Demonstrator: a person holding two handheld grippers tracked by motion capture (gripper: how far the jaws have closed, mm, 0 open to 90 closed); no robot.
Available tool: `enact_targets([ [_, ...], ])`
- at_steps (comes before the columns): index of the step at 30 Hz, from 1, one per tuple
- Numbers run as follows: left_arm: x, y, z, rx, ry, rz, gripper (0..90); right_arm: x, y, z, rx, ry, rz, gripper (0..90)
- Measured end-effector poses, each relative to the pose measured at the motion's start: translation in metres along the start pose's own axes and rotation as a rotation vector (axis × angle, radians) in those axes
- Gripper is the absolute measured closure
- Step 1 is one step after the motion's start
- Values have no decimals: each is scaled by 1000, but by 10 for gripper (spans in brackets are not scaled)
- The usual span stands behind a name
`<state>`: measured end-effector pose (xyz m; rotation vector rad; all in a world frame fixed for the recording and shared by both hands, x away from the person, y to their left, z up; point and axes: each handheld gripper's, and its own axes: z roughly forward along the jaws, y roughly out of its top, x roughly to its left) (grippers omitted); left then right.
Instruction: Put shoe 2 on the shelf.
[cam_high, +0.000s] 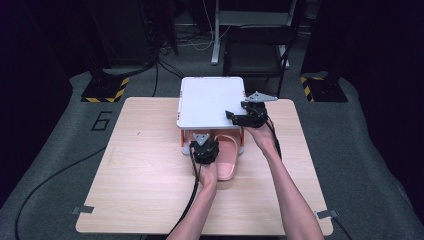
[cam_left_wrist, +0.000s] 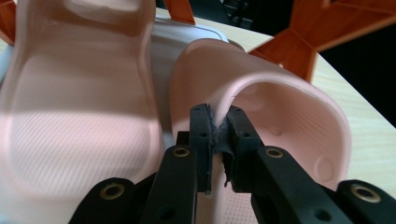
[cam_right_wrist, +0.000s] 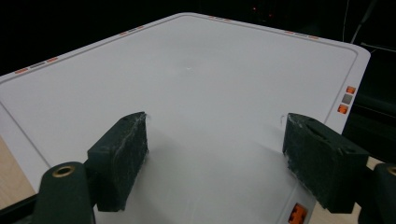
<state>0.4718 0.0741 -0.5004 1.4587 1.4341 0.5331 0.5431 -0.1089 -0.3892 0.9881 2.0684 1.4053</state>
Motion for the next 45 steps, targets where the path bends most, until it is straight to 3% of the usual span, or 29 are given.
enact_targets([
  [2, 0, 2, 5, 9, 9, -2, 827, 0, 0, 0, -4, -1, -2, 217],
  [5, 5, 4, 9, 9, -20, 6, 804, 0, -1, 0, -7, -2, 7, 218],
  [6, 6, 4, 8, 6, -42, 21, 695, 0, -1, -1, -9, 1, -3, 219],
  [7, 8, 4, 5, 0, -59, 53, 695, 0, -1, -1, -9, 1, -3, 219],
  [9, 12, 3, -2, -36, -121, 79, 542, -1, -2, -1, -10, 3, -2, 219],
  [11, 20, 2, -11, -43, -218, 108, 452, -1, -2, -1, -10, 1, -3, 219],
  [12, 26, 3, -17, -16, -253, 181, 418, 0, -2, -1, -9, -2, 4, 219],
  [13, 31, 3, -22, 14, -309, 220, 369, 0, -2, -1, -6, -4, 6, 219],
  [17, 47, 0, -47, 113, -463, 425, 207, 1, -2, -2, -6, -3, 6, 219],
  [21, 48, -15, -64, 183, -559, 570, 152, 1, -1, -2, -2, -6, 7, 219],
  [26, 48, -37, -64, 246, -524, 693, 156, 1, -1, -2, -2, -7, 2, 221],
  [29, 44, -39, -58, 255, -502, 711, 187, 1, -1, -2, -1, -10, 4, 220],
  [33, 40, -34, -52, 235, -490, 674, 260, 1, -1, -2, 0, -10, 4, 221],
  [37, 32, -30, -48, 211, -473, 677, 292, 1, -1, -2, -5, -9, 6, 221],
  [41, 27, -26, -42, 180, -434, 658, 293, 1, -1, -2, -4, -9, 6, 221],
  [45, 24, -21, -29, 155, -375, 599, 293, 1, -1, -2, -4, -11, 7, 222],
])
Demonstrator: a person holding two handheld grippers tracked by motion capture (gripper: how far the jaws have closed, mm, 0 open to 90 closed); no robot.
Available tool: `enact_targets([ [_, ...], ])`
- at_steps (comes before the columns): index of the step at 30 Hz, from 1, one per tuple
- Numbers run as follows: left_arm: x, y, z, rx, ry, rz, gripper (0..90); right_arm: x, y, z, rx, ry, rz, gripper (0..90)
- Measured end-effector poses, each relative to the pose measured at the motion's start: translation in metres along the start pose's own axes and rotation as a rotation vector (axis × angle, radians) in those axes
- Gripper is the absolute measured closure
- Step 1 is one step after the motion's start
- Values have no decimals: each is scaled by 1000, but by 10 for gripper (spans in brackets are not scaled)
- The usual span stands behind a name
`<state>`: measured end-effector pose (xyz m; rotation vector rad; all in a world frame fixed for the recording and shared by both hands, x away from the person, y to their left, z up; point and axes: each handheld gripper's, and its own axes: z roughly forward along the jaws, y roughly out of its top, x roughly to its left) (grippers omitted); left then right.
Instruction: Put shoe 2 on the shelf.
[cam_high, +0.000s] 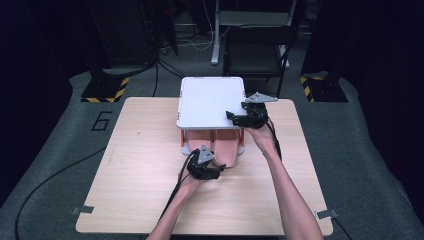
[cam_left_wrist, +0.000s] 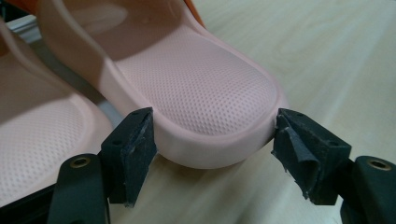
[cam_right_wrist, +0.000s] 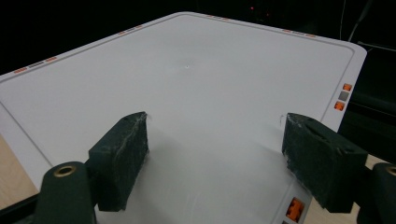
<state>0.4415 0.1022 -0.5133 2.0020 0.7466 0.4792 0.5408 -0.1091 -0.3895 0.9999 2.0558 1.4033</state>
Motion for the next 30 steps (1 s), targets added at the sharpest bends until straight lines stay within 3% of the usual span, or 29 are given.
enact_targets([
  [6, 4, 8, 16, 1, 55, -37, 294, 0, 0, 0, 1, 1, 2, 223],
  [7, 6, 10, 19, -2, 60, -67, 296, 0, 0, 0, 1, 0, 1, 223],
  [11, 12, 15, 31, 4, 88, -118, 296, 1, 0, 0, 1, -4, 1, 223],
  [16, 15, 21, 38, 13, 112, -136, 296, 1, -1, 0, -2, -2, 8, 225],
  [17, 17, 22, 39, 12, 124, -120, 296, 0, -1, -1, -3, -2, 8, 225],
  [18, 18, 23, 40, 14, 122, -138, 289, 0, -1, -1, -4, -2, 6, 226],
  [24, 17, 23, 40, 17, 128, -126, 292, 0, -2, 0, -10, 3, -2, 227],
  [26, 14, 24, 37, 7, 114, -136, 291, 0, -2, 0, -12, 2, 2, 227],
  [27, 13, 24, 34, -1, 104, -117, 286, 0, -2, 0, -17, 2, 3, 226],
  [28, 13, 25, 29, -8, 77, -103, 281, 0, -2, -1, -13, 4, 2, 226],
  [30, 10, 26, 19, -55, 15, -131, 266, -1, -2, 0, -21, 5, 4, 226],
])
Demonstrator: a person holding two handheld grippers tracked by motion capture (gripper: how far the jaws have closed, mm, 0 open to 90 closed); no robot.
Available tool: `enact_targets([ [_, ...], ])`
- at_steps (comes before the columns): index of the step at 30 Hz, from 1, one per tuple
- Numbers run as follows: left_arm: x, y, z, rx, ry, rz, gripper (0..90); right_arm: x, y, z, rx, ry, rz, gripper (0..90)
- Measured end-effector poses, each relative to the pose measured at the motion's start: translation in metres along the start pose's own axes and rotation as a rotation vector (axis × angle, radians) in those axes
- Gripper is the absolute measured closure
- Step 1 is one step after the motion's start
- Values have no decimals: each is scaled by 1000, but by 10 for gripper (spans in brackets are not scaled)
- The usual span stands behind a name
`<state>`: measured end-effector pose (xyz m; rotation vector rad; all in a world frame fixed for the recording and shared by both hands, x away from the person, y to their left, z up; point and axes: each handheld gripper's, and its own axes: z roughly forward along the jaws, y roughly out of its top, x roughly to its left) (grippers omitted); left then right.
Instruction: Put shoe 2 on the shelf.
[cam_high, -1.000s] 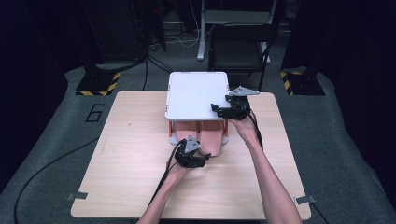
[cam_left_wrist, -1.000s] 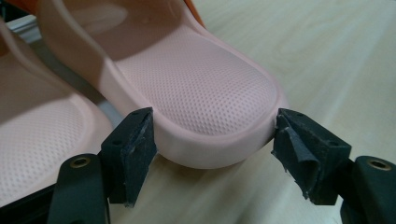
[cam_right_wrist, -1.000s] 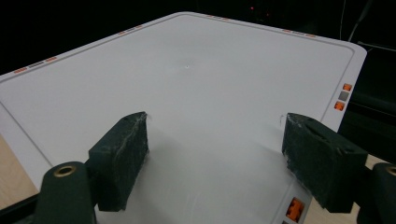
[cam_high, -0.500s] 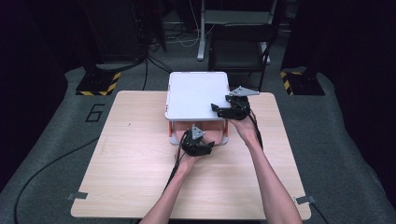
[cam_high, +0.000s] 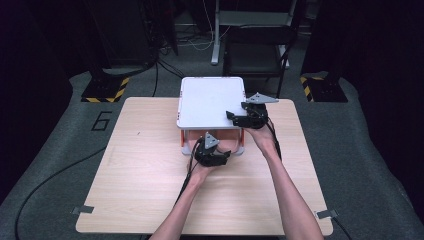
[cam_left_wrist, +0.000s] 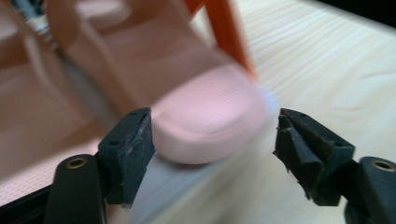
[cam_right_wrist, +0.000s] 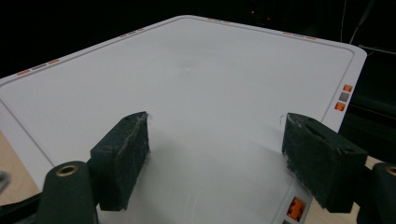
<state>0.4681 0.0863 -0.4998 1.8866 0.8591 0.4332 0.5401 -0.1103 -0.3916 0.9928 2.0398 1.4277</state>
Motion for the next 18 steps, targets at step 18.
enact_targets([
  [18, 40, -17, -140, -204, 10, -3, 137, 23, -26, -53, -86, -115, -54, 181],
])
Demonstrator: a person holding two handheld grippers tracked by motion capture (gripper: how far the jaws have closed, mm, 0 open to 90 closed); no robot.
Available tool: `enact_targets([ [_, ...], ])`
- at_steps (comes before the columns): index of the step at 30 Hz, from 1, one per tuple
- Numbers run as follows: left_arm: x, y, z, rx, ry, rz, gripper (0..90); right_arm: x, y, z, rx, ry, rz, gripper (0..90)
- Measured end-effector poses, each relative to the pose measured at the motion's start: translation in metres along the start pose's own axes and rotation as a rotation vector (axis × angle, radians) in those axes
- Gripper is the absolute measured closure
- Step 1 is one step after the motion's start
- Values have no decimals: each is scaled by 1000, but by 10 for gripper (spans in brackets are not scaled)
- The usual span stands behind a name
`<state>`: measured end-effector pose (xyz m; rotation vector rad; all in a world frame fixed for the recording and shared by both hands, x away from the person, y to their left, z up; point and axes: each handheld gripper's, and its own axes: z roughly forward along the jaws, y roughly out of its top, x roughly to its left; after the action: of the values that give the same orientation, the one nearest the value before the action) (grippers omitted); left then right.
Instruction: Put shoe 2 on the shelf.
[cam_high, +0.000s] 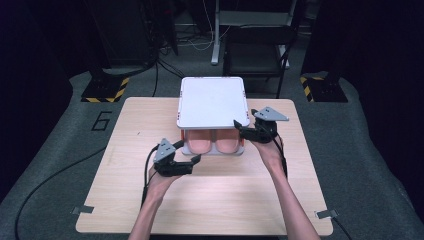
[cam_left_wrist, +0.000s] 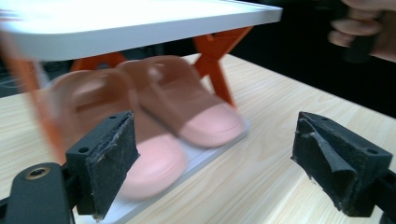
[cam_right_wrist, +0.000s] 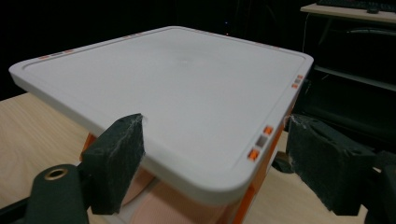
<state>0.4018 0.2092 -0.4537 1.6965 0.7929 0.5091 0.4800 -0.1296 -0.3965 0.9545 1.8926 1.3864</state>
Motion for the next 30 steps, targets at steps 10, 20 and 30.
enact_targets([
  [10, 37, -33, -63, -32, 149, -44, 147, 2, -53, -60, -52, -43, 121, 158],
  [20, 66, -66, -103, -48, 281, -72, 153, -9, -112, -104, -52, -136, 115, 169],
  [30, 77, -89, -118, -29, 357, -129, 157, -16, -140, -129, -107, -193, 126, 179],
])
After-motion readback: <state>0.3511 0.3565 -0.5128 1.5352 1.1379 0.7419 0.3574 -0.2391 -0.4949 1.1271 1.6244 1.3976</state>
